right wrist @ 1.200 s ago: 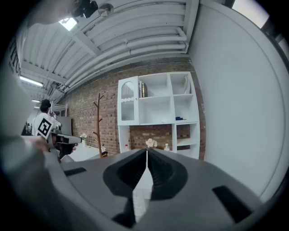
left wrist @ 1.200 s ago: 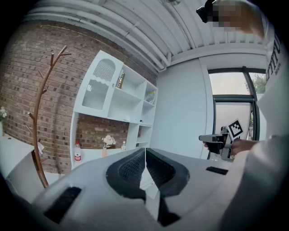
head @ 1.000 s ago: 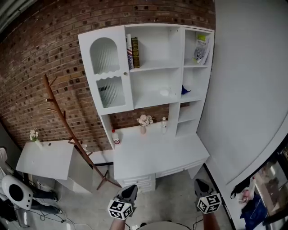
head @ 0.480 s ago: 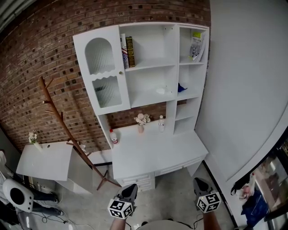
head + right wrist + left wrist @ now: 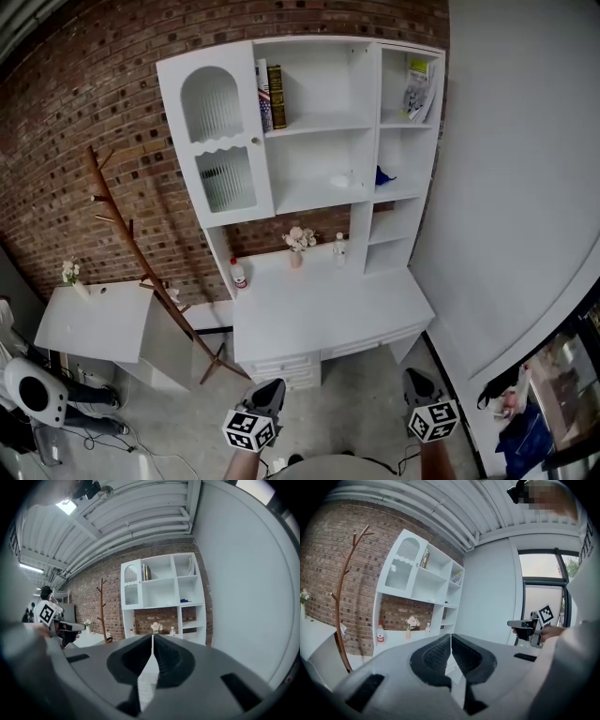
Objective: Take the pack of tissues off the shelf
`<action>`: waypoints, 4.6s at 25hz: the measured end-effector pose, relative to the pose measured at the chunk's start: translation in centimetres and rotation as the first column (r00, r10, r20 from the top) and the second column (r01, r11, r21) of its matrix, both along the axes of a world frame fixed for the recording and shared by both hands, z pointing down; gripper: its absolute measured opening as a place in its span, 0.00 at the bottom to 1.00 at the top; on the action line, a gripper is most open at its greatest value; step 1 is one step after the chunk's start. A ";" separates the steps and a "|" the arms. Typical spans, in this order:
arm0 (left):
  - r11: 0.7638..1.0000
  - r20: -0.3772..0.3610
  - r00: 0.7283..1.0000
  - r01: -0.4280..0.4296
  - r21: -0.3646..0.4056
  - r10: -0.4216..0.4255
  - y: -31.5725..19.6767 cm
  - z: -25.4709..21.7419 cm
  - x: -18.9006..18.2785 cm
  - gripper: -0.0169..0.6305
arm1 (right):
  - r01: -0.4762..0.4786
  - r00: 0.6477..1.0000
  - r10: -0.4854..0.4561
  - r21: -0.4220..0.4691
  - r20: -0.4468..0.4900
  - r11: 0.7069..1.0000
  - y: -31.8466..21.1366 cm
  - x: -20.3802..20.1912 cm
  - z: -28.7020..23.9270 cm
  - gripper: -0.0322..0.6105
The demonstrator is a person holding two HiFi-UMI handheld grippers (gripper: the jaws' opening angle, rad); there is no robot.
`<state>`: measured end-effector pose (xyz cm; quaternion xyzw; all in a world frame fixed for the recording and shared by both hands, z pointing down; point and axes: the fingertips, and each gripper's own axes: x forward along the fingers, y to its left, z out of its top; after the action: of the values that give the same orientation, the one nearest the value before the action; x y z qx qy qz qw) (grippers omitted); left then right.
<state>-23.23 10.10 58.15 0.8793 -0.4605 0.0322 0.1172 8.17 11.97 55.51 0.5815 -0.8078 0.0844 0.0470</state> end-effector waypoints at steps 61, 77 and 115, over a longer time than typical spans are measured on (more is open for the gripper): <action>0.997 -0.017 0.998 -0.057 -0.049 0.056 -21.1 1.7 2.9 0.07 | 0.016 0.996 -0.022 -0.069 -0.091 0.997 -20.2 0.2 1.9 0.10; 0.992 -0.024 0.993 -0.114 -0.062 0.112 -30.0 2.6 -2.8 0.07 | -0.069 0.989 0.057 -0.079 -0.136 0.994 -27.6 -2.5 0.6 0.10; 0.996 0.152 0.988 -0.003 0.084 -0.010 -44.8 -4.8 12.0 0.07 | 0.260 0.956 -0.262 -0.035 -0.130 0.965 -46.4 7.4 -1.6 0.10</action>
<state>-11.19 -34.69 53.40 0.8776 -0.4705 0.0796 0.0449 15.55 -34.44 53.94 0.4736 -0.8718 0.0456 0.1167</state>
